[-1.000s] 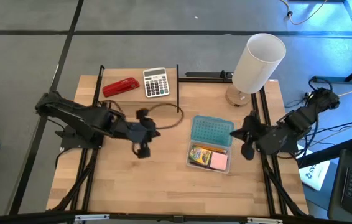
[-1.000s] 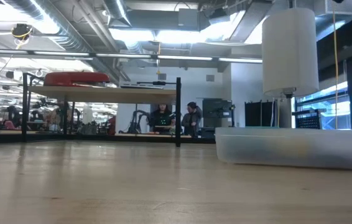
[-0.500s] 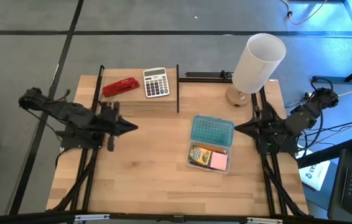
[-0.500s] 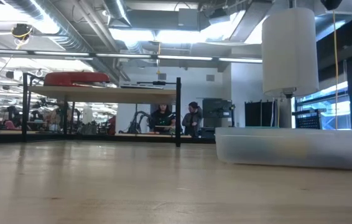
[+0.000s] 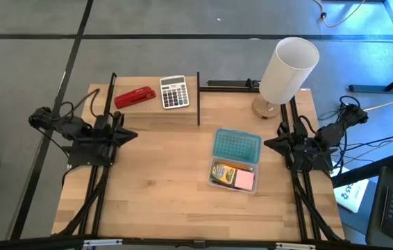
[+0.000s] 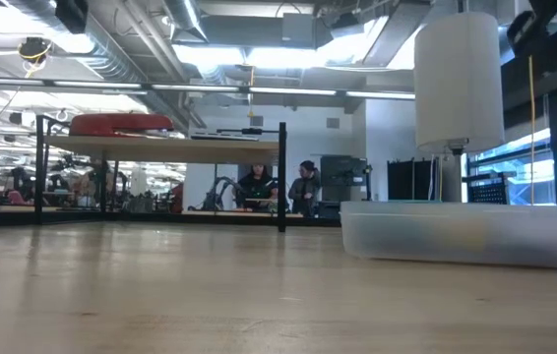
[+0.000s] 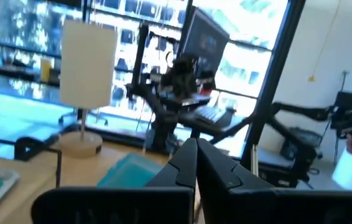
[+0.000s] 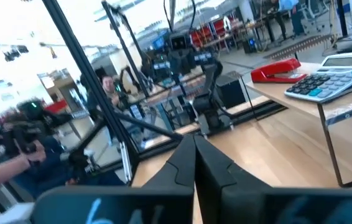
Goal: Pack school essentials
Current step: Return to Home Position
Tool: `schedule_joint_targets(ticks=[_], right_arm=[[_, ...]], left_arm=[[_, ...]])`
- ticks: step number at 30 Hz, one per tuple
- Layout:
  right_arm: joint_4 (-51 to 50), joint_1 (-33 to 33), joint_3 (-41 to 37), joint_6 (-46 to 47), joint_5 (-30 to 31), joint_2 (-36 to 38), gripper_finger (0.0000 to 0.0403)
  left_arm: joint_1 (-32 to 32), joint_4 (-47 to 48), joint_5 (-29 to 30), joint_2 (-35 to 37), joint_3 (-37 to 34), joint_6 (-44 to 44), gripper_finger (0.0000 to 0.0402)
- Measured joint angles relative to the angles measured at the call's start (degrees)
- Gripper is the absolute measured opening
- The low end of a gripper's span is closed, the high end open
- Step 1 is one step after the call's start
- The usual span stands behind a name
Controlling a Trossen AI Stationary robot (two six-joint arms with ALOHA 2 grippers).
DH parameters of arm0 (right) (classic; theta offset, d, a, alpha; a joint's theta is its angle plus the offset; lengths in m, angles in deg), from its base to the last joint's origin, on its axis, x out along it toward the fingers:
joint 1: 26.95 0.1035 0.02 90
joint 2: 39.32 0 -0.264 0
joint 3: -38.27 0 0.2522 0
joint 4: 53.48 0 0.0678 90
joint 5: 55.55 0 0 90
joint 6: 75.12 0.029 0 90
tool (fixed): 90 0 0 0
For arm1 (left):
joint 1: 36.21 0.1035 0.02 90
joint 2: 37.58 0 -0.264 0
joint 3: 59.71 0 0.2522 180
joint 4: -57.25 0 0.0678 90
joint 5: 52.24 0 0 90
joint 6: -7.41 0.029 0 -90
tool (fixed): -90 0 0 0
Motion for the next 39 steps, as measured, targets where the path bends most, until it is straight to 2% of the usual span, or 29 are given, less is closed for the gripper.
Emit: schedule_joint_targets(ticks=[8, 17, 25, 33, 39], right_arm=[[0.88, 0.00, -5.47, 0.13, 0.10, 8.96, 0.0001], [1.09, -0.03, -9.16, -4.19, 0.94, 17.41, 0.0000], [0.44, -0.07, -9.31, -5.45, 1.96, 17.24, 0.0000], [-4.22, -0.07, -9.31, -2.55, 1.29, 17.11, 0.0000], [-6.32, -0.07, -9.31, -3.71, 0.11, 17.11, 0.0000]], left_arm=[[-0.02, -0.68, 0.01, 13.98, -5.82, 2.23, 0.0000], [-0.04, -0.07, 0.39, 13.72, -7.22, 3.79, 0.0000], [-0.04, 1.07, 0.15, 13.71, -7.17, 5.20, 0.0000], [-0.04, 4.53, 0.11, 13.71, -7.18, 5.45, 0.0000], [-0.04, -1.54, 0.70, 13.71, -13.44, 6.63, 0.0000]])
